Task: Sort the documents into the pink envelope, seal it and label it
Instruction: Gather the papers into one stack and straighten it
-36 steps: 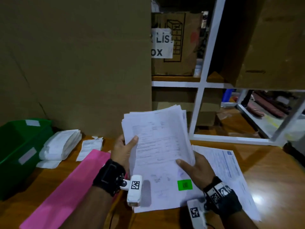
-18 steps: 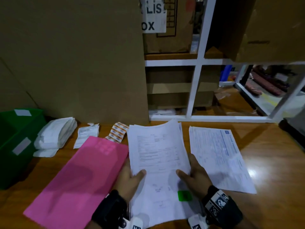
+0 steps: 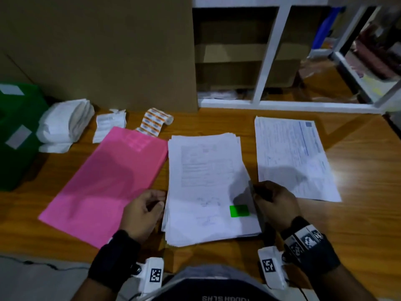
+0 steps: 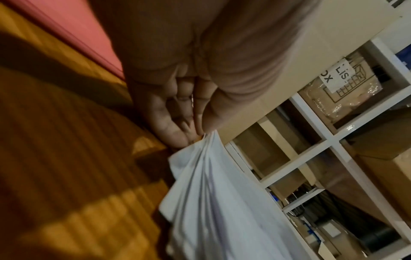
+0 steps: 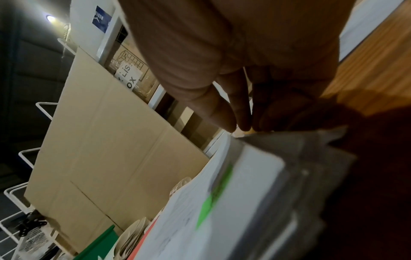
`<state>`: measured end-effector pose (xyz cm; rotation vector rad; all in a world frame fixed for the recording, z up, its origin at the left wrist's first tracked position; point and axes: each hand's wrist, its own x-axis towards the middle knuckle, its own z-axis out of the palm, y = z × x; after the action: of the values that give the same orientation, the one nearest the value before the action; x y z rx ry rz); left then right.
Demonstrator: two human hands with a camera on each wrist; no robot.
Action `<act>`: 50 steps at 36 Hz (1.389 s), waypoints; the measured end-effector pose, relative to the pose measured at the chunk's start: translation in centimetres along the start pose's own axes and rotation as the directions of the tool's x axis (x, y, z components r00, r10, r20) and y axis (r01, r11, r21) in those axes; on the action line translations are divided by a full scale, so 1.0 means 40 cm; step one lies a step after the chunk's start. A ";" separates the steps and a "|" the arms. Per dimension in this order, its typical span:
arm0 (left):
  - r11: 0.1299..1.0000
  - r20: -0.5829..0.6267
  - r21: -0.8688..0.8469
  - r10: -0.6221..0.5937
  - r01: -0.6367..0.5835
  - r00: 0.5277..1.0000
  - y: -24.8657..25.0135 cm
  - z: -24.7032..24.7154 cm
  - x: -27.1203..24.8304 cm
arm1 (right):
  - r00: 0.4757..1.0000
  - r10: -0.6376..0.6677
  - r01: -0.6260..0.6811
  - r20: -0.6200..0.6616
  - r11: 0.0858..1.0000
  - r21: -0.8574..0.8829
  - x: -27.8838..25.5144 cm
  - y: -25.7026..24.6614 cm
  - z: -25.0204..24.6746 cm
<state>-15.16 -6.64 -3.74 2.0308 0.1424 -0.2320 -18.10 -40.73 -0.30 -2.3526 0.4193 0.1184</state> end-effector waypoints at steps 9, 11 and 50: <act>0.954 -0.015 0.272 0.136 -0.127 0.991 0.056 0.027 -0.049 | 0.989 -0.144 0.149 0.042 0.980 -0.133 -0.049 -0.012 -0.002; 0.948 -0.006 0.284 0.149 -0.141 0.989 0.066 0.039 -0.065 | 0.986 -0.153 0.160 0.064 0.980 -0.119 -0.065 -0.019 -0.004; 0.928 -0.083 0.371 0.085 -0.048 0.993 0.130 0.059 -0.098 | 0.958 -0.253 0.265 0.138 0.961 -0.081 -0.146 -0.120 0.084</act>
<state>-18.18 -11.09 0.63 2.4190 0.0951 -0.1209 -21.91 -33.61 1.58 -2.4577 0.0409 0.1663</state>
